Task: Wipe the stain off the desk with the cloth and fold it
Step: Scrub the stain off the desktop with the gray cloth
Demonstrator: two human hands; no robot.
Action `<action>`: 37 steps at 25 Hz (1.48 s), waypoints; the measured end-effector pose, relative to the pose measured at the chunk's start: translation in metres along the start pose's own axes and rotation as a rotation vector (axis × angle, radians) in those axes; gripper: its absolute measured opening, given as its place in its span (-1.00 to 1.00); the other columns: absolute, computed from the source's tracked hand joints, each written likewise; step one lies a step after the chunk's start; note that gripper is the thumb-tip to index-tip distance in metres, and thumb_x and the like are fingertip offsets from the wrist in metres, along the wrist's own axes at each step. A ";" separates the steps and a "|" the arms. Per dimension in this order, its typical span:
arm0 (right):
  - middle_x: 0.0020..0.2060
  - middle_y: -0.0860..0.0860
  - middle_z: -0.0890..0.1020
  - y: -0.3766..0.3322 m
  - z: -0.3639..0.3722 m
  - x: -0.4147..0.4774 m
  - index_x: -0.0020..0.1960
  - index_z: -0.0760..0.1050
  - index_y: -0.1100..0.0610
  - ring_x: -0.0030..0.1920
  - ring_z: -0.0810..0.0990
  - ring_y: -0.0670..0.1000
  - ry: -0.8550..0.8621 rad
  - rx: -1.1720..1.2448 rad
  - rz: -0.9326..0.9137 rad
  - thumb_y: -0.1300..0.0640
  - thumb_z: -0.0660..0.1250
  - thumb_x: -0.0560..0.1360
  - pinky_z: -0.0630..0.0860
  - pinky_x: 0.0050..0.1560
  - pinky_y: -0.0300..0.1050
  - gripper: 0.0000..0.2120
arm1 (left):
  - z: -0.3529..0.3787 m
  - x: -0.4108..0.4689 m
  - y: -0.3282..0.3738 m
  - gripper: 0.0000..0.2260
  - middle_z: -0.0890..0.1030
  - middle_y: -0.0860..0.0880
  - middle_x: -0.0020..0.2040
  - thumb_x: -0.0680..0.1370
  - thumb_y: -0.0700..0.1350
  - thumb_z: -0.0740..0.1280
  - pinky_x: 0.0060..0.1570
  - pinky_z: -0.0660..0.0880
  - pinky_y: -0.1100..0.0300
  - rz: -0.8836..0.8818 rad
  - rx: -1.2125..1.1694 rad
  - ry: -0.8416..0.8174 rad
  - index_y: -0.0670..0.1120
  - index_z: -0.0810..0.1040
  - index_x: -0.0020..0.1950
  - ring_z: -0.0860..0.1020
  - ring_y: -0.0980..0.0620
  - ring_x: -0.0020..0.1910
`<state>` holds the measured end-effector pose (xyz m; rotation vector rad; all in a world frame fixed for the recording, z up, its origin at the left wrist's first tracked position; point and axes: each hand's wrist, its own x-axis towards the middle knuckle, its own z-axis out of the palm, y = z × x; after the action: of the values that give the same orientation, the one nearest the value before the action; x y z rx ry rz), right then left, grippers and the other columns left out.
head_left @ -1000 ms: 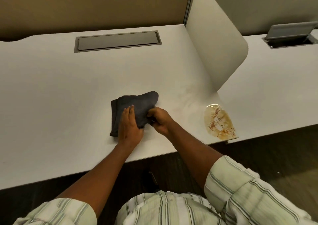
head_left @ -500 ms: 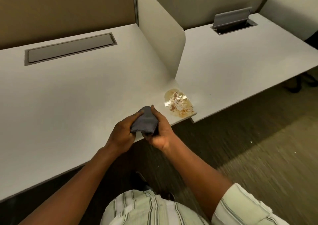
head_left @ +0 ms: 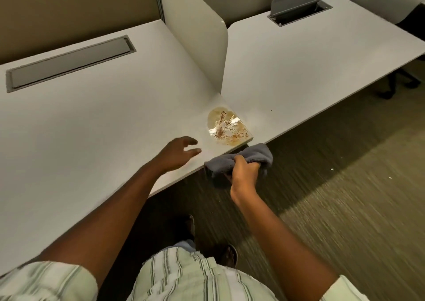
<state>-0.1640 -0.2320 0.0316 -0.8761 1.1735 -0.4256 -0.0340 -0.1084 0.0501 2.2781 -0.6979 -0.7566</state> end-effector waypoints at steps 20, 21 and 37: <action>-0.04 0.20 0.51 0.065 0.072 0.071 -0.05 0.50 0.21 0.02 0.41 0.24 0.240 -1.427 -0.857 -0.04 0.35 0.49 0.43 0.04 0.21 -0.70 | -0.031 0.206 -0.079 -0.72 0.45 -0.31 0.29 0.58 -0.20 0.21 0.38 0.23 -0.06 0.252 0.238 0.290 -0.31 0.43 0.24 0.30 -0.27 0.37; -0.08 0.18 0.50 0.069 0.072 0.070 -0.05 0.48 0.20 -0.02 0.41 0.21 0.222 -1.431 -0.877 -0.09 0.31 0.50 0.42 0.00 0.17 -0.67 | -0.031 0.207 -0.082 -0.73 0.45 -0.31 0.29 0.58 -0.20 0.21 0.37 0.25 -0.09 0.255 0.253 0.293 -0.31 0.44 0.23 0.31 -0.28 0.37; -0.04 0.15 0.51 0.053 0.169 0.120 0.10 0.33 0.12 -0.09 0.46 0.17 0.228 -1.435 -0.846 -0.18 0.14 0.54 0.40 -0.07 0.08 -0.63 | -0.026 0.212 -0.088 -0.68 0.49 -0.29 0.28 0.59 -0.12 0.12 0.36 0.29 -0.09 0.238 0.193 0.344 -0.31 0.51 0.16 0.34 -0.26 0.37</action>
<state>0.0278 -0.2215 -0.0631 -2.6673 1.1834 -0.2999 0.1551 -0.1760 -0.0645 2.3585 -0.8836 -0.1845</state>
